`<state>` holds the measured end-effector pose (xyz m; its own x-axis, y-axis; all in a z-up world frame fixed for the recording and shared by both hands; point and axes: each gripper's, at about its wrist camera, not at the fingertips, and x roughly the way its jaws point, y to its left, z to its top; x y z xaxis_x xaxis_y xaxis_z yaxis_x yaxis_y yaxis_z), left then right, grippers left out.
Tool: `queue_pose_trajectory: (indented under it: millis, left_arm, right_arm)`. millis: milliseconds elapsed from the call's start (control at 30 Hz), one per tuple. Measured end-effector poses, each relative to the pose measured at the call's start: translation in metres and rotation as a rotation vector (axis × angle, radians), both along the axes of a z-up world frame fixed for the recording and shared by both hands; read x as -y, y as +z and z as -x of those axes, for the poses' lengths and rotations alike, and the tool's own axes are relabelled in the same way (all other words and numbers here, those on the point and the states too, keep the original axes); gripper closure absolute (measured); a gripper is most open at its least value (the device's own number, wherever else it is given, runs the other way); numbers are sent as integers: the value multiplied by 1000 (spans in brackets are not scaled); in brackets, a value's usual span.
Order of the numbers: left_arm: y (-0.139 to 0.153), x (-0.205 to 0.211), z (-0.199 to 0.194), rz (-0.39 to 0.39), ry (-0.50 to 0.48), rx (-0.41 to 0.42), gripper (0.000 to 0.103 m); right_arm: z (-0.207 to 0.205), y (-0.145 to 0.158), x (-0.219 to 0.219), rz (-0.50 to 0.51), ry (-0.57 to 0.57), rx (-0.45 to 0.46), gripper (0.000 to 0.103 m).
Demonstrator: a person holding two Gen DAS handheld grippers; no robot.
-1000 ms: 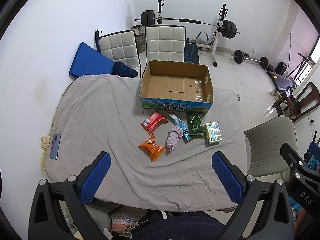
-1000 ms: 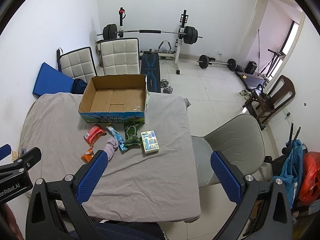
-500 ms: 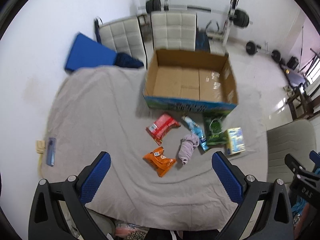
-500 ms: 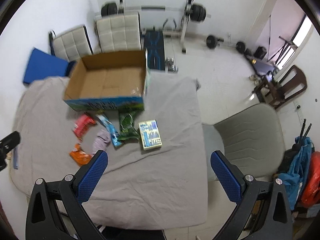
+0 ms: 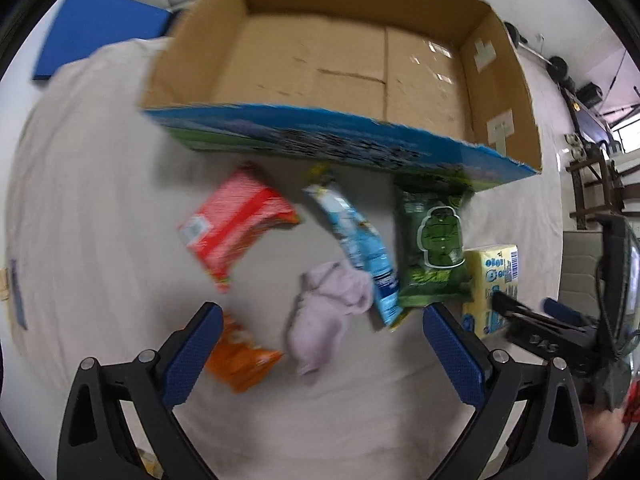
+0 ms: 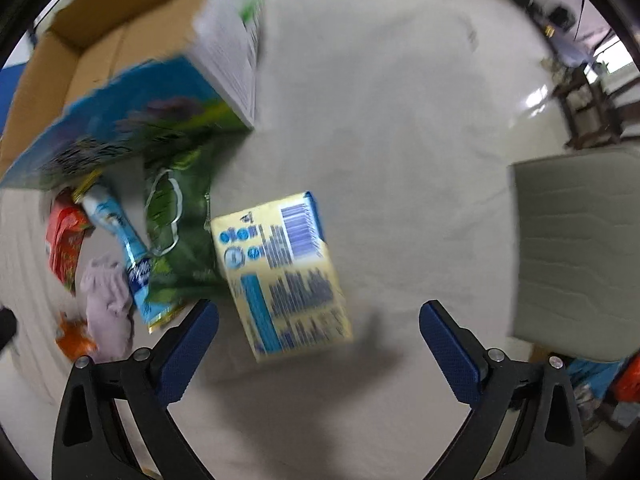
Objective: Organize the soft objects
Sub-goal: 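Grasp the yellow milk carton with right tool while left tool grasps green bag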
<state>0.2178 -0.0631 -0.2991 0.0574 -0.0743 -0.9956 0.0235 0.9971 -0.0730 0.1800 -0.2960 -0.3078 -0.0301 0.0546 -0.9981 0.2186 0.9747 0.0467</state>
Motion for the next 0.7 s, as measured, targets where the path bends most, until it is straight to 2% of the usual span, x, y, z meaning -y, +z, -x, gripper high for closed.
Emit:
queue_pose_trajectory:
  millis: [67, 100, 133, 267, 400, 467, 533, 600, 667, 700]
  left_arm:
    - [-16, 15, -8, 34, -16, -34, 10]
    - [-21, 20, -12, 38, -24, -43, 10]
    - [-28, 28, -15, 52, -36, -59, 10]
    - [-48, 56, -29, 76, -64, -102, 10]
    - [-69, 79, -41, 92, -79, -139, 10]
    - [-83, 89, -48, 74, -81, -153, 10]
    - [-94, 97, -54, 50, -89, -161, 25]
    - [-101, 105, -56, 20, -107, -157, 29]
    - [-102, 111, -56, 17, -120, -147, 42]
    - [-102, 115, -54, 22, -130, -148, 61]
  right_arm:
    - [-4, -17, -1, -46, 5, -19, 11]
    - [-5, -26, -2, -67, 11, -33, 24]
    - [-5, -30, -3, -83, 15, -40, 29]
    - [-1, -31, 12, -13, 23, -50, 31]
    - [7, -34, 46, -26, -6, -89, 31]
    - [8, -40, 57, -26, -16, -91, 31]
    - [7, -44, 65, -49, -28, -91, 31]
    - [6, -50, 67, -60, -38, -95, 31]
    - [3, -51, 68, -53, -33, -100, 31]
    - [2, -55, 67, -47, -28, -106, 31]
